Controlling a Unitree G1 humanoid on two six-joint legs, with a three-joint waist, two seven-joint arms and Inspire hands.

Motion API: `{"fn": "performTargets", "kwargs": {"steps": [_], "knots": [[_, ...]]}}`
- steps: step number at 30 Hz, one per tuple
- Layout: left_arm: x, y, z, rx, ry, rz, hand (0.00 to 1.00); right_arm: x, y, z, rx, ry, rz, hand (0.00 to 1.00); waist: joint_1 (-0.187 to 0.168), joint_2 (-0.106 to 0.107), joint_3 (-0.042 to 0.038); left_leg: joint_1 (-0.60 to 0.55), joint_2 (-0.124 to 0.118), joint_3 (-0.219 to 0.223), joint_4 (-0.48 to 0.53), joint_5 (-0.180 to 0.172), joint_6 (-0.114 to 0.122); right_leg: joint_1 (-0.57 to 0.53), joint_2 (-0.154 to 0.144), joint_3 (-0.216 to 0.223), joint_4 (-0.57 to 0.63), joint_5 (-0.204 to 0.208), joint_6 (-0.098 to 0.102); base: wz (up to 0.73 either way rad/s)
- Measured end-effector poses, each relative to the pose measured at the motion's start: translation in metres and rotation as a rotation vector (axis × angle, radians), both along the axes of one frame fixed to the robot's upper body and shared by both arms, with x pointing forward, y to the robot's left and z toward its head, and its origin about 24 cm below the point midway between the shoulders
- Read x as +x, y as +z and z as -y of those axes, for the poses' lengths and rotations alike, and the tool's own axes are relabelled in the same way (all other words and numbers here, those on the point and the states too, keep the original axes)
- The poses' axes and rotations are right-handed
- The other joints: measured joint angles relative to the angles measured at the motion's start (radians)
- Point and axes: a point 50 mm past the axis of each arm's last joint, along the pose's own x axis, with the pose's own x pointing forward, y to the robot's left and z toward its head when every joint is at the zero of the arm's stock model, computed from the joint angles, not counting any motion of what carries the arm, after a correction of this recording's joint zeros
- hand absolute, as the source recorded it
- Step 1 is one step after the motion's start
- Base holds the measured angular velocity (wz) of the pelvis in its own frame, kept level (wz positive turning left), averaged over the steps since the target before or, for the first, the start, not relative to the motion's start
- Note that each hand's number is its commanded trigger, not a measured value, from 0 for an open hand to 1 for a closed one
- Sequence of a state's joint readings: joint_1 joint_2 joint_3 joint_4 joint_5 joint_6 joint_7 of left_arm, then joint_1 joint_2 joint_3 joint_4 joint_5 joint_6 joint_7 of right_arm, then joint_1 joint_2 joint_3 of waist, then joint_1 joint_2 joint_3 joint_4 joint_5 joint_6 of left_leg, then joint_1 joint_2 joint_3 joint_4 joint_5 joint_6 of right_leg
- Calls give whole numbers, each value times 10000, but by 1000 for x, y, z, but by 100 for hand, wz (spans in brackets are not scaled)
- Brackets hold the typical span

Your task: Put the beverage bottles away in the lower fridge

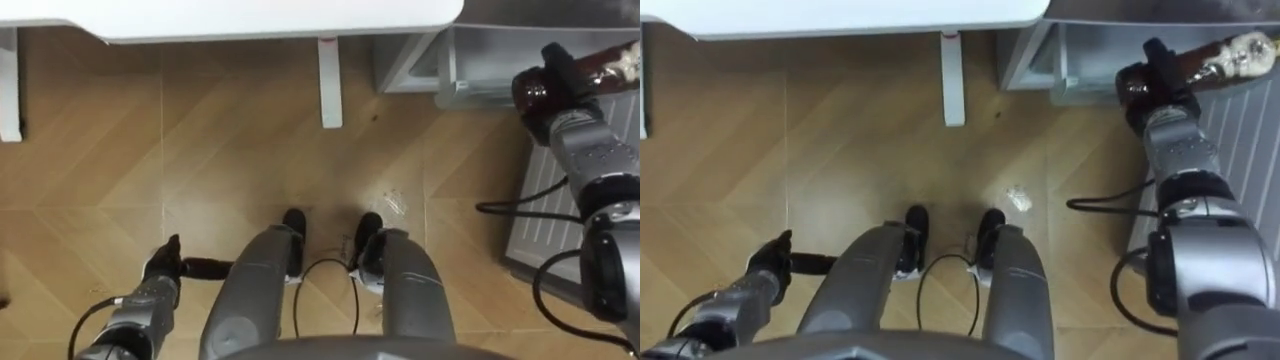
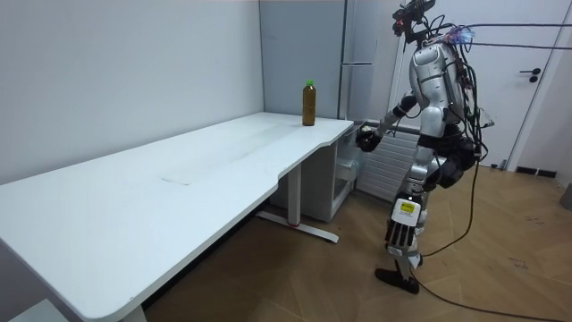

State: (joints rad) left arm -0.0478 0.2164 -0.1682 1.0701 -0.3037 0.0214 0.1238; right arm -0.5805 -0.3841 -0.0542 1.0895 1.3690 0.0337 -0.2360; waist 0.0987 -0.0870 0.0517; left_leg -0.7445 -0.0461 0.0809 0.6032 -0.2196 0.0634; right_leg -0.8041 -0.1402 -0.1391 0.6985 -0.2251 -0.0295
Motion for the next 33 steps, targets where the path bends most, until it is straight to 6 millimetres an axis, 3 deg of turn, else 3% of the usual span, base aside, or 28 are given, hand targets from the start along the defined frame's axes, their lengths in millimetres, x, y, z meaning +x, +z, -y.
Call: {"fn": "performTargets", "kwargs": {"steps": [4, 13, 18, 19, 20, 33], "knots": [[8, 4, 3, 424, -72, 444, 0, 13, 17, 0, -91, -230, 186, 100, 110, 34, 21, -587, -58, -18, 282, -2, -3, -606, -134, -52, 386, -55, -35, 8], [3, 5, -7, 1050, -316, 228, 0, 30, 49, -2, -63, 47, 1405, 100, 179, 75, 56, -1384, -161, -203, 1044, -122, -19, -1239, -284, -163, 1087, -377, -114, 12], [-7, 3, -10, 1265, -418, -118, 0, 31, 51, -2, 784, -253, 1769, 100, 153, 58, 62, -1636, -172, -140, 1322, -176, -10, -1487, -365, -163, 1386, -430, -135, 3], [-9, 2, -11, 1275, -408, -157, 0, 32, 51, -2, 788, -250, 1790, 33, 157, 55, 64, -1707, -156, -136, 1424, -219, -16, -1556, -361, -162, 1465, -451, -151, 0], [-9, 2, -11, 1282, -405, -165, 0, 32, 51, -2, 785, -259, 1796, 0, 152, 46, 69, -1735, -166, -138, 1464, -232, -18, -1591, -376, -156, 1528, -479, -157, 0], [-11, 3, -16, 1541, -538, -208, 0, 36, 56, -6, 666, -62, 2031, 0, 179, 40, 65, -2188, -147, -276, 2151, -436, -96, -1843, -507, -391, 2104, -750, -255, 5]]}}
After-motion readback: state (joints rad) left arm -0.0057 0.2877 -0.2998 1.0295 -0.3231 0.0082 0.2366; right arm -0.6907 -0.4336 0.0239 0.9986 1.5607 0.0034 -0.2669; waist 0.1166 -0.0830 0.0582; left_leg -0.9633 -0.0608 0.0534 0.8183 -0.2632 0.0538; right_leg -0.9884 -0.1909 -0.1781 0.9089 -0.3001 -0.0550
